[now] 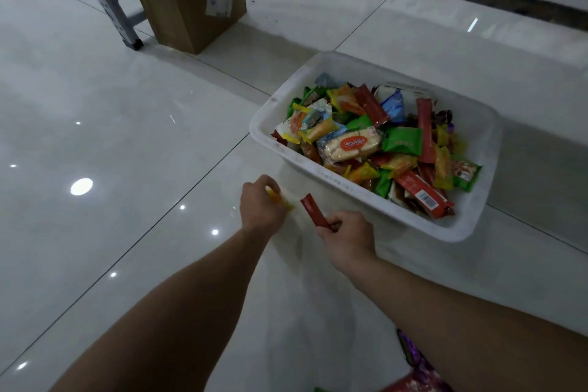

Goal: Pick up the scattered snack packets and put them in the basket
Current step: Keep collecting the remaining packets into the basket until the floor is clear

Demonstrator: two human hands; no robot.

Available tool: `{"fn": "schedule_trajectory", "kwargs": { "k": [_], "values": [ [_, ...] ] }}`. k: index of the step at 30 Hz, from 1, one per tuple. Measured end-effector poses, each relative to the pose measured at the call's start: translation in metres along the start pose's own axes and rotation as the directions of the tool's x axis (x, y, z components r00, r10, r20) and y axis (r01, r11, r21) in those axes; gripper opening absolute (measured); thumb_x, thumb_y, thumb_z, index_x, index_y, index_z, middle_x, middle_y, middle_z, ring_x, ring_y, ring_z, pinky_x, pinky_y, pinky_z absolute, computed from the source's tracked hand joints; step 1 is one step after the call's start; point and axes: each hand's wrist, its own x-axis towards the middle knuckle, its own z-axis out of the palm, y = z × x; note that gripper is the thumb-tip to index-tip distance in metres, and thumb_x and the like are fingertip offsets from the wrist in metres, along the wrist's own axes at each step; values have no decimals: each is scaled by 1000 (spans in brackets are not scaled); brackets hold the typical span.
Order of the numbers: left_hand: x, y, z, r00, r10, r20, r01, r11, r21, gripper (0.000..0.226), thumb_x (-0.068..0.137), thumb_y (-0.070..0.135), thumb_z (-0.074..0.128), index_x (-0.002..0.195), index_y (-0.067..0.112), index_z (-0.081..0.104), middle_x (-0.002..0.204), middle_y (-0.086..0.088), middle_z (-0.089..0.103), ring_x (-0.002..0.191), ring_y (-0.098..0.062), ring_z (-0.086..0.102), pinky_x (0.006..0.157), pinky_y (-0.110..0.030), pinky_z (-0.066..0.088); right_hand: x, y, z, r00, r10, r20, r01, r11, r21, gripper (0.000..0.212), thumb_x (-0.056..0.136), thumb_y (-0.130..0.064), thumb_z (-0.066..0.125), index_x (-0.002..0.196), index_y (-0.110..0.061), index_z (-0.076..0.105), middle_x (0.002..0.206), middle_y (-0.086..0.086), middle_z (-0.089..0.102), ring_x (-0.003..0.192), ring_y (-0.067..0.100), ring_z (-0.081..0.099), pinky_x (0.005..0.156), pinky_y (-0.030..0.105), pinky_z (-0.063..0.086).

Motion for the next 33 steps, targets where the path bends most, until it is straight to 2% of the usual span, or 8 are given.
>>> {"fn": "schedule_trajectory", "kwargs": {
  "k": [4,7,9,13,17,23,26,33],
  "values": [
    [-18,-8,-16,997,61,-37,-62,998,-19,20,73,5,75,76,19,61,94,-5,59,89,-22,58,69,-29,52,-11,-14,-6,999,-48,18,49,998,-29,9,84,-15,68,79,-22,66,78,-5,63,80,15,63,71,27,51],
    [-30,-13,-27,993,116,-11,-116,993,21,15,73,2,73,75,15,65,85,-5,63,83,-21,61,68,-28,49,-17,-22,-10,997,-74,17,74,997,-17,8,84,-17,68,78,-22,65,82,-4,65,81,15,62,73,29,53],
    [-35,-20,-32,989,147,17,-148,984,103,16,73,8,76,82,17,66,92,-3,63,86,-19,61,71,-26,48,-21,-25,-11,996,-89,9,89,996,-23,5,84,-19,70,81,-21,67,84,-3,67,82,15,63,76,32,55],
    [-39,-29,-37,992,117,45,-122,984,127,43,71,16,81,110,24,62,112,-3,54,102,-20,56,81,-32,51,-23,-24,-16,995,-102,-5,102,994,-30,3,84,-20,71,83,-17,70,84,-2,67,81,17,63,76,33,54],
    [-32,-26,-33,975,196,109,-213,961,178,57,73,26,81,125,26,57,130,-2,53,119,-23,49,95,-34,43,-18,-19,-19,997,-83,-5,82,996,-35,3,84,-21,71,84,-18,70,84,-1,67,82,18,62,75,33,53],
    [-28,-22,-13,946,259,196,-307,909,282,51,83,26,71,131,27,54,120,-3,59,113,-22,51,92,-35,47,-11,-11,-21,999,-53,0,53,999,-10,6,85,-19,70,82,-21,67,85,-4,66,83,15,62,76,30,52],
    [-29,-22,-6,957,230,179,-278,907,317,41,89,25,63,129,27,56,117,-3,60,107,-21,56,88,-34,51,-10,-9,-21,999,-43,-3,43,999,-3,11,85,-18,71,79,-24,63,83,-4,64,82,15,61,77,31,52],
    [-43,-27,-17,989,136,63,-142,984,108,35,88,15,67,123,14,62,114,-11,59,96,-21,57,74,-23,44,-20,-21,-23,998,-66,21,66,998,3,4,84,-19,72,87,-19,69,86,-2,68,86,17,65,82,36,54]
  ]
}}
